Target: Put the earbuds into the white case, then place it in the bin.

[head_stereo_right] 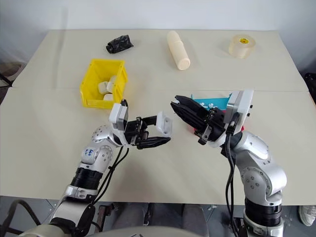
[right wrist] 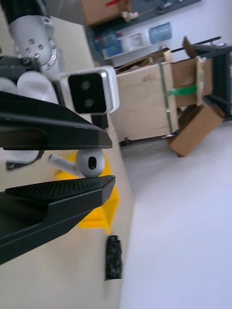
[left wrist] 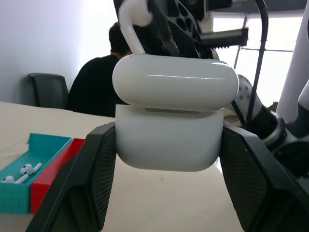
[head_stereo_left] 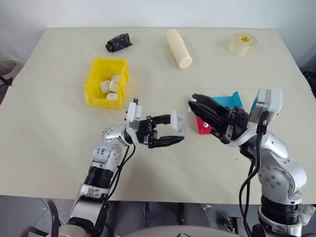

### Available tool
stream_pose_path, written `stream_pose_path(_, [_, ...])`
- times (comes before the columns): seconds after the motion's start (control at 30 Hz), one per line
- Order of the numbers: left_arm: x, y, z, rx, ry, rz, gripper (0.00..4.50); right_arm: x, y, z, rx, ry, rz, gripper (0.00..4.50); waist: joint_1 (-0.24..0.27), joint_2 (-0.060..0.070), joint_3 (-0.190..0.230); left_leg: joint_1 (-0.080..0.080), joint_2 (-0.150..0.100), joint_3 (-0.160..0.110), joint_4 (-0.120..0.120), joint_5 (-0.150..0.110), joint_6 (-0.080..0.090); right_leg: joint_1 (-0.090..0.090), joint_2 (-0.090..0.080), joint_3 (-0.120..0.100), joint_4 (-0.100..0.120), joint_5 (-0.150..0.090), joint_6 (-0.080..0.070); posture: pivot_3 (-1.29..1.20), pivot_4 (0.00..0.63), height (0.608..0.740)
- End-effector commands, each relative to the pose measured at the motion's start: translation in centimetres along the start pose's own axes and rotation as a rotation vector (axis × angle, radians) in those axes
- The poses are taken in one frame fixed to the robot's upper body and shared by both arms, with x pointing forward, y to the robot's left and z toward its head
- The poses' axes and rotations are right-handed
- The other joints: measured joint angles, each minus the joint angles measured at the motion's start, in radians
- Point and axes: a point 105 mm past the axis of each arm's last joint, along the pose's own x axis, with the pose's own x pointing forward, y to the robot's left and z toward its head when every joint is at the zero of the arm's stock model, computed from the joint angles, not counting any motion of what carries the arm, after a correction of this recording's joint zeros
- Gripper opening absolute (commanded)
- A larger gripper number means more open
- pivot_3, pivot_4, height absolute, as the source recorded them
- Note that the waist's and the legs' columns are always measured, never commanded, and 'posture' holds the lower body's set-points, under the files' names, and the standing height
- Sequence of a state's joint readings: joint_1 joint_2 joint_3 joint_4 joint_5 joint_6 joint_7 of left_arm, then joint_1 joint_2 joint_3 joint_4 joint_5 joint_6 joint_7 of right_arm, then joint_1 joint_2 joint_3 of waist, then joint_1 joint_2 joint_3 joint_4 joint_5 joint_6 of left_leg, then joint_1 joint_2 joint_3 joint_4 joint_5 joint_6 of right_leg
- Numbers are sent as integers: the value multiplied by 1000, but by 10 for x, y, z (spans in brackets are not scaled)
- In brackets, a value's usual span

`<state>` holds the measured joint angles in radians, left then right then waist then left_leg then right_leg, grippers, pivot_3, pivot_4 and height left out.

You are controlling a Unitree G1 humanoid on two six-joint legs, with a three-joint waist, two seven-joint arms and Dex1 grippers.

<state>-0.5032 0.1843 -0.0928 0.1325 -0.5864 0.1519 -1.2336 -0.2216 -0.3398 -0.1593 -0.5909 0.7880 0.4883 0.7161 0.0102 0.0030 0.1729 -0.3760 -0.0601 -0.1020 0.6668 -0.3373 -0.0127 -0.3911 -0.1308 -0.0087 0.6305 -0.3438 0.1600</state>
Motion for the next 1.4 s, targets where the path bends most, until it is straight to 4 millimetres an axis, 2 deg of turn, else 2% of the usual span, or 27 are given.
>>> stream_pose_path(0.03, [5,0,12,0,-51,-9,2798,4,10,10,-46,-55,15,459,0,0,0,0,0,0,0,0,0,0,0,0,0,0,0,0,150,740])
stream_pose_path(0.53, [16,-9,24,-77,-104,-39,2798,8,12,1,-92,-84,-17,459,-12,0,0,0,0,0,0,0,0,-1,0,0,2,0,0,0,150,740])
stream_pose_path(1.1, [21,-11,31,-82,-131,-32,2798,3,12,-16,-114,-27,4,459,-12,0,0,0,0,0,0,0,0,-1,0,0,2,0,0,0,150,740])
stream_pose_path(1.4, [24,-13,31,-64,-124,-58,2798,0,18,-22,-11,7,66,459,-12,0,0,0,0,0,0,0,0,0,0,0,2,0,0,0,150,740])
